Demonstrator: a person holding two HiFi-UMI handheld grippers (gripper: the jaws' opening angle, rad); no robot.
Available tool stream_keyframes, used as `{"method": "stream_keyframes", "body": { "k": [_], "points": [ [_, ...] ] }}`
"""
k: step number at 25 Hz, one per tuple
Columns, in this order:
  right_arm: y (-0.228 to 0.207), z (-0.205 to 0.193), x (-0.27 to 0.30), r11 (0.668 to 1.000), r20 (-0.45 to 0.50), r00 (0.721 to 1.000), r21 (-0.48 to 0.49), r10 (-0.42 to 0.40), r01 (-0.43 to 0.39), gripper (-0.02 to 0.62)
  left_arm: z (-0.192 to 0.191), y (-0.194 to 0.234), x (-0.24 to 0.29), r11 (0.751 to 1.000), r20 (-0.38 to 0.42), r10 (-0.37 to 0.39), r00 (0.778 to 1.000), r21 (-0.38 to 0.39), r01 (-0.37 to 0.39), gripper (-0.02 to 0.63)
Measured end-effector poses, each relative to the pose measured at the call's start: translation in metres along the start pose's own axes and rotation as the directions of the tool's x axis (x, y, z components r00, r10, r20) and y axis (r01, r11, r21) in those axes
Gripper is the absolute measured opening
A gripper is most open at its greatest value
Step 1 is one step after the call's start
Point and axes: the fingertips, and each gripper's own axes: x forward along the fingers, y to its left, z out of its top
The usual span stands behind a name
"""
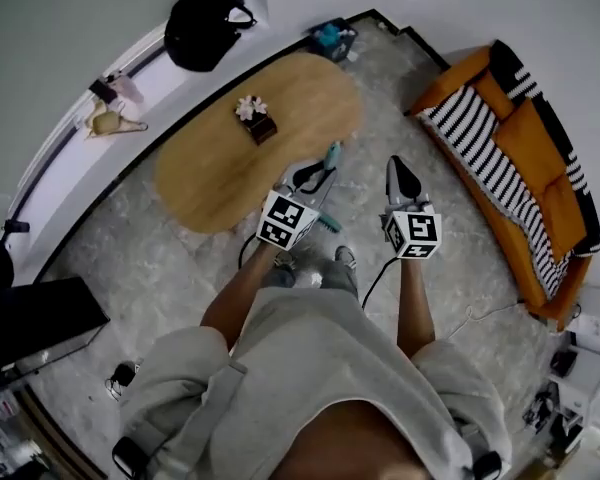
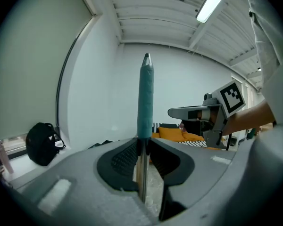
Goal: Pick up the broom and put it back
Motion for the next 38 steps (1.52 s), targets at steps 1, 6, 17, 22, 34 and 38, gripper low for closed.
{"method": "stream_keyframes", "body": {
  "k": [1, 6, 17, 22, 34, 38],
  "points": [
    [0.0, -0.003, 0.012, 0.999, -0.004, 0.999, 0.001, 0.036, -0.036, 0.002, -0.003, 0.007, 0.001, 0.999, -0.003, 0.035, 0.999, -0.007, -0.035, 0.08],
    [0.006, -0.017, 0.071, 0.959, -0.009, 0.959, -0.004, 0.285, -0.285, 0.002, -0.018, 0.038, 0.002, 0.961, -0.037, 0.276, 0.961, -0.028, -0.277, 0.08],
    [0.012, -0.016, 0.114, 0.774, -0.027, 0.776, -0.06, 0.63, -0.63, 0.002, -0.044, 0.054, -0.035, 0.68, -0.081, 0.714, 0.695, -0.153, -0.717, 0.08],
    [0.035, -0.021, 0.123, 0.695, -0.033, 0.697, -0.069, 0.716, -0.716, 0.002, -0.051, 0.06, -0.071, 0.564, -0.092, 0.798, 0.595, -0.235, -0.792, 0.08],
    [0.064, -0.08, 0.124, 0.665, -0.119, 0.668, -0.068, 0.734, -0.743, 0.002, -0.115, 0.07, -0.095, 0.452, -0.171, 0.839, 0.517, -0.31, -0.836, 0.081],
    [0.064, -0.11, 0.123, 0.667, -0.15, 0.669, -0.067, 0.728, -0.742, 0.002, -0.154, 0.074, -0.093, 0.44, -0.206, 0.829, 0.52, -0.333, -0.834, 0.081]
  ]
}}
